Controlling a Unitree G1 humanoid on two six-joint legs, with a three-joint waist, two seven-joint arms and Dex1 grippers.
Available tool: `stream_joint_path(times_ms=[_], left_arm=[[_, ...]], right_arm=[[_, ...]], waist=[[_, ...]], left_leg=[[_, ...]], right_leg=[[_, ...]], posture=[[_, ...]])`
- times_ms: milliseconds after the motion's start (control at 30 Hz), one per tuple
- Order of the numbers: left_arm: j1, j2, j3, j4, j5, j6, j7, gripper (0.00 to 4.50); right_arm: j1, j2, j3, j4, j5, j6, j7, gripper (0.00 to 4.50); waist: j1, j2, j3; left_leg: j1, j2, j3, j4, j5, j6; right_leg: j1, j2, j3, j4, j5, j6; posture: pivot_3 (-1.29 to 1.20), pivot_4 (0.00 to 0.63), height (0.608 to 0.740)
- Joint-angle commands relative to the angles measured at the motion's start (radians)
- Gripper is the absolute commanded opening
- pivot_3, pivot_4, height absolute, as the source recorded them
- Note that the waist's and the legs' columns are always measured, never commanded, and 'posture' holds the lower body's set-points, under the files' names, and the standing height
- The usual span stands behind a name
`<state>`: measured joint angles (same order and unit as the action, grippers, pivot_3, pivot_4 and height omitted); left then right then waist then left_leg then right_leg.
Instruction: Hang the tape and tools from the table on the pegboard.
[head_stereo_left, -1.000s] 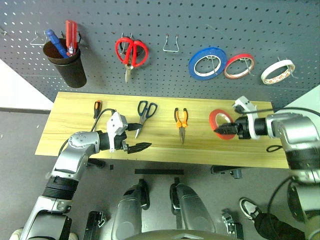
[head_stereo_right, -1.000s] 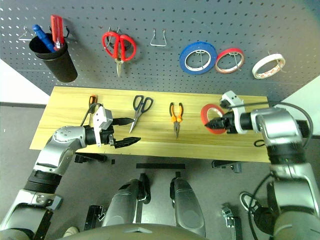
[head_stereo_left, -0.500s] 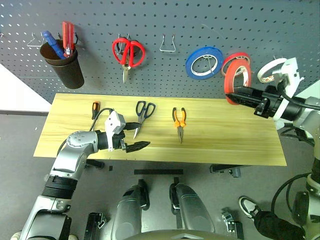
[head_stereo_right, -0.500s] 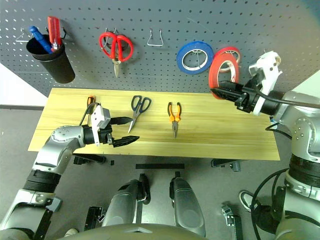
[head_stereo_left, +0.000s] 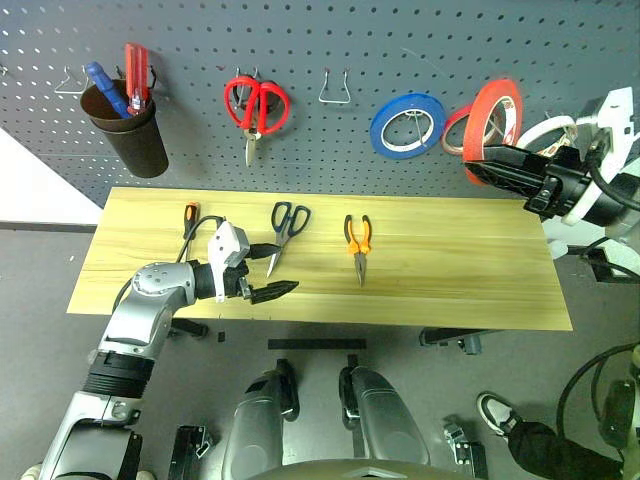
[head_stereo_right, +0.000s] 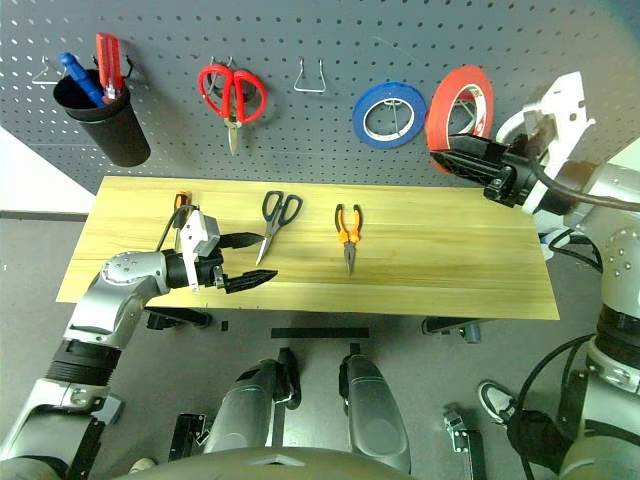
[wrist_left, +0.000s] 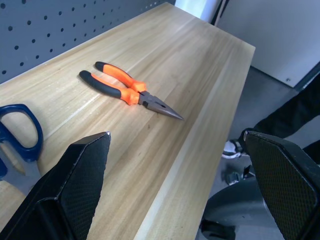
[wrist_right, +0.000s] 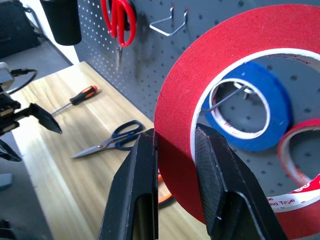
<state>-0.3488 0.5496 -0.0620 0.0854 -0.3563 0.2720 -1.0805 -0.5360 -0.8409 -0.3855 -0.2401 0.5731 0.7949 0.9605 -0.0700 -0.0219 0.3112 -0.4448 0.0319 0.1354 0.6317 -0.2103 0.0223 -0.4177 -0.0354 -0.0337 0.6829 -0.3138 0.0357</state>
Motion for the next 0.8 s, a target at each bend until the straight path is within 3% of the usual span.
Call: stream_joint_path(times_ms=[33, 500, 667, 800], left_arm=[[0.008, 0.011, 0.02, -0.013, 0.004, -0.026, 0.005, 4.5], [-0.006, 0.006, 0.021, 0.016, 0.019, -0.063, 0.021, 4.5], [-0.011, -0.002, 0.019, 0.02, 0.021, -0.064, 0.029, 4.5], [-0.013, -0.01, 0.014, 0.019, 0.025, -0.069, 0.037, 4.5]], right_arm=[[-0.003, -0.036, -0.01, 0.002, -0.002, -0.073, 0.01, 0.68], [0.031, -0.064, 0.057, 0.14, -0.081, -0.229, -0.002, 0.68], [0.004, -0.01, 0.192, 0.23, -0.187, -0.326, -0.029, 0.68], [-0.113, 0.047, 0.323, 0.395, -0.339, -0.436, -0.093, 0.68]], waist=[[0.0, 0.0, 0.0], [0.0, 0.0, -0.001], [-0.001, 0.0, -0.001], [-0.004, 0.0, -0.001]], left_leg=[[0.0, 0.0, 0.0, 0.0, 0.0, 0.0], [0.002, 0.0, 0.0, 0.003, 0.001, 0.001], [0.003, 0.0, 0.0, 0.004, 0.001, 0.002], [0.003, 0.0, 0.0, 0.006, 0.002, 0.002]], right_leg=[[0.0, 0.0, 0.0, 0.0, 0.0, 0.0], [0.003, 0.0, 0.0, 0.002, 0.0, 0.001], [0.004, 0.0, -0.001, 0.002, 0.001, 0.001], [0.004, 0.0, 0.0, 0.005, 0.001, 0.002]], posture=[[-0.11, 0.258, 0.74], [-0.1, 0.251, 0.74], [-0.11, 0.257, 0.74], [-0.09, 0.26, 0.74]])
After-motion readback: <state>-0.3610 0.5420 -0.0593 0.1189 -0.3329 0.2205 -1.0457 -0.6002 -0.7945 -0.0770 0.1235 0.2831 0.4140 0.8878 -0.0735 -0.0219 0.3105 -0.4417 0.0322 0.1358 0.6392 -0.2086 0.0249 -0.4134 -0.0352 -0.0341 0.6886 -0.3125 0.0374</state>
